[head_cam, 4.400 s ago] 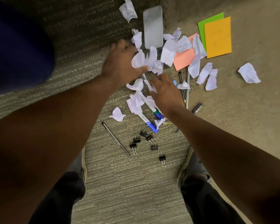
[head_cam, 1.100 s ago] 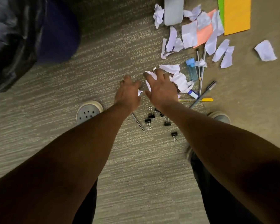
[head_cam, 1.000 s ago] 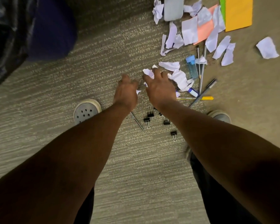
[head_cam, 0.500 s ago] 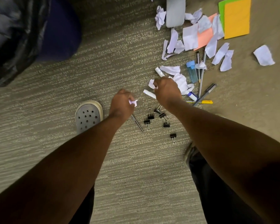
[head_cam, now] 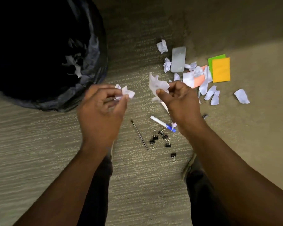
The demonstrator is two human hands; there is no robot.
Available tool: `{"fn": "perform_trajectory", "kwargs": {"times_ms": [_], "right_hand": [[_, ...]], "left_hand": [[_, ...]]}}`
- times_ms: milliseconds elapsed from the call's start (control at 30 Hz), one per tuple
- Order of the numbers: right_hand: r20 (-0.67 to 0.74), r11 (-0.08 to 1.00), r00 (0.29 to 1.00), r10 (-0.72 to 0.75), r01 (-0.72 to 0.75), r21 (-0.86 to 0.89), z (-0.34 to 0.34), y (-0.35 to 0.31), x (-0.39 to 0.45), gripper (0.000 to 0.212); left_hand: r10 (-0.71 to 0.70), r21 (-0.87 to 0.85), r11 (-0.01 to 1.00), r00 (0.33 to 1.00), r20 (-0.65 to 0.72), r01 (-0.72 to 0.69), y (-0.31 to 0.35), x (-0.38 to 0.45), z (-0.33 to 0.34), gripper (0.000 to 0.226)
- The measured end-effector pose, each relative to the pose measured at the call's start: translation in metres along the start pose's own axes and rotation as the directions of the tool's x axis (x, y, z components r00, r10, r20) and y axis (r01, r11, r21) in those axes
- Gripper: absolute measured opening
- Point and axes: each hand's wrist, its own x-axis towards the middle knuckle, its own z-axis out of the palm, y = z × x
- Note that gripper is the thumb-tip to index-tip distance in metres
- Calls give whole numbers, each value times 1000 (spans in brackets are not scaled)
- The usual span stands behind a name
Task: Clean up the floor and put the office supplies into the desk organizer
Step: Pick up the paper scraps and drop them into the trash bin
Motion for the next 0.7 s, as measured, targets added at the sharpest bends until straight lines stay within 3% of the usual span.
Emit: {"fn": "perform_trajectory", "kwargs": {"times_ms": [100,167,233,300,467,567,700], "right_hand": [[129,975,978,-163,139,175,30,-69,-20,10],[164,949,943,-290,262,174,57,-104,-27,7],[175,930,914,-366,354,98,87,-127,-26,7],[181,910,894,-411,414,23,118,-140,-20,9],[319,830,850,-419,501,-243,169,-149,-1,44],[281,803,849,-447,519,-292,167,-144,-5,42],[147,843,883,-446,469,-262,144,-127,-23,27]], "left_hand": [[152,73,987,976,-159,-142,31,34,-56,12],[126,53,992,969,-215,-117,18,63,-85,12],[25,16,1000,967,-255,-21,-8,92,-108,19],[-86,-5,996,961,-261,87,-32,116,-126,39],[-50,176,981,979,-196,86,-50,117,-147,36],[-15,222,974,990,-142,46,-52,102,-148,33],[40,18,999,985,-165,-37,-37,78,-139,18]]}}
